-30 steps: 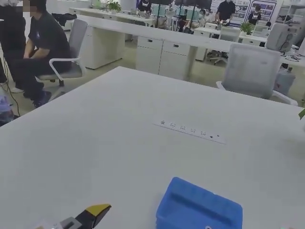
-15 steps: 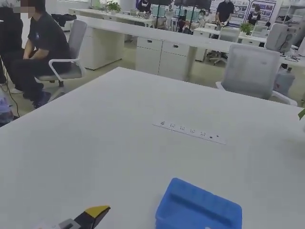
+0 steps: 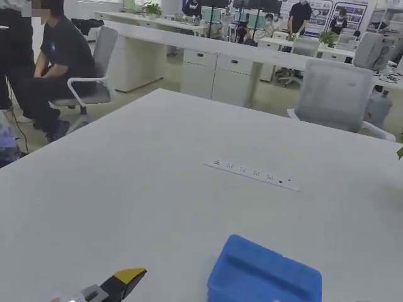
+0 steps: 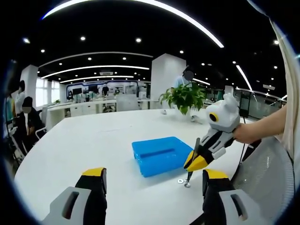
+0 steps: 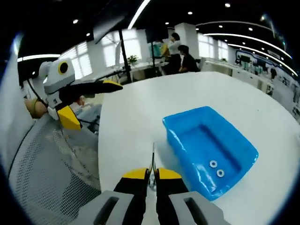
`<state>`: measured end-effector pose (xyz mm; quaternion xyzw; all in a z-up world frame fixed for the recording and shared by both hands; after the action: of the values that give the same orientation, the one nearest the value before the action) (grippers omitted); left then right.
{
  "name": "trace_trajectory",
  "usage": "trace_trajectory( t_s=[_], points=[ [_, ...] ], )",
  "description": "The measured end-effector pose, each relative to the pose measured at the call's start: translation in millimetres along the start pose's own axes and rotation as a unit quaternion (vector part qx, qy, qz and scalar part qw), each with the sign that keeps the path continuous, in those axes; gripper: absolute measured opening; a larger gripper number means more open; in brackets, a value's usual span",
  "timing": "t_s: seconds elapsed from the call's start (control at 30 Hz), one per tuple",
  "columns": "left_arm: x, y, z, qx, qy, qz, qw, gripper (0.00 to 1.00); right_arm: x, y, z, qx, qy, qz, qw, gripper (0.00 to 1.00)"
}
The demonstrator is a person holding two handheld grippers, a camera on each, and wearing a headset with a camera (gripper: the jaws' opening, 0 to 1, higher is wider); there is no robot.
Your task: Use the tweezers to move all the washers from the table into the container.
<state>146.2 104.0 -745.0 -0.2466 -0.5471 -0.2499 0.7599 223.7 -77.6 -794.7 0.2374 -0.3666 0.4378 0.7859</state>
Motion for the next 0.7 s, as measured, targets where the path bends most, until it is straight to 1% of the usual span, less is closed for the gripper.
trace_trajectory(
  t_s=[0.03,0.07,0.1,0.13,0.17,0.27,0.37,0.5,0.6,0.7],
  points=[
    [0.1,0.0,0.0,0.000,-0.001,0.000,1.0000,0.85,0.1,-3.6,1.9,-0.010,-0.004,-0.015,0.9998,0.02],
    [0.1,0.1,0.1,0.000,-0.001,0.001,1.0000,0.85,1.6,-4.9,3.7,-0.014,-0.009,-0.025,0.9995,0.02],
    [-0.2,0.4,0.3,0.002,0.000,0.002,1.0000,0.85,4.3,-5.6,7.0,-0.009,-0.009,-0.050,0.9986,0.02],
    [-0.3,0.4,0.3,0.002,0.000,0.002,1.0000,0.85,7.2,-5.7,9.1,-0.003,-0.013,-0.058,0.9982,0.02],
    [-0.2,0.3,0.1,0.000,0.000,0.001,1.0000,0.85,10.5,-7.9,12.4,-0.002,-0.019,-0.046,0.9987,0.02],
    [-0.7,-0.3,-0.4,-0.002,0.003,-0.001,1.0000,0.85,20.1,-10.5,17.9,-0.008,-0.025,-0.036,0.9990,0.03],
    [-0.7,-0.3,-0.4,-0.002,0.004,-0.002,1.0000,0.84,30.5,-11.2,23.0,-0.009,-0.038,-0.029,0.9988,0.03],
    [-0.9,0.2,-0.5,-0.002,0.003,0.003,1.0000,0.84,42.4,-9.9,26.8,-0.011,-0.058,-0.026,0.9979,0.03],
    [-1.1,-0.2,-0.9,-0.004,0.006,-0.001,1.0000,0.84,49.6,-11.8,25.9,-0.012,-0.071,-0.030,0.9970,0.03],
    [-0.8,0.2,-0.4,-0.003,0.002,0.003,1.0000,0.84,56.4,-15.6,25.7,-0.019,-0.082,-0.036,0.9959,0.03]
  ],
)
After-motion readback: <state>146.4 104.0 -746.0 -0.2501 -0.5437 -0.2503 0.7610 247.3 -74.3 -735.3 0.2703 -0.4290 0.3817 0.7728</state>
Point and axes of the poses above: the centre of the closed fingertips' face, and the gripper's own axes: z roughly backward along the fingers, y roughly to its left, x roughly out of its top, the point moved 7 cm from there along z, roughly backward along the fingers, and after that the axes turned 13 degrees about -x, right-handed, at the moved point
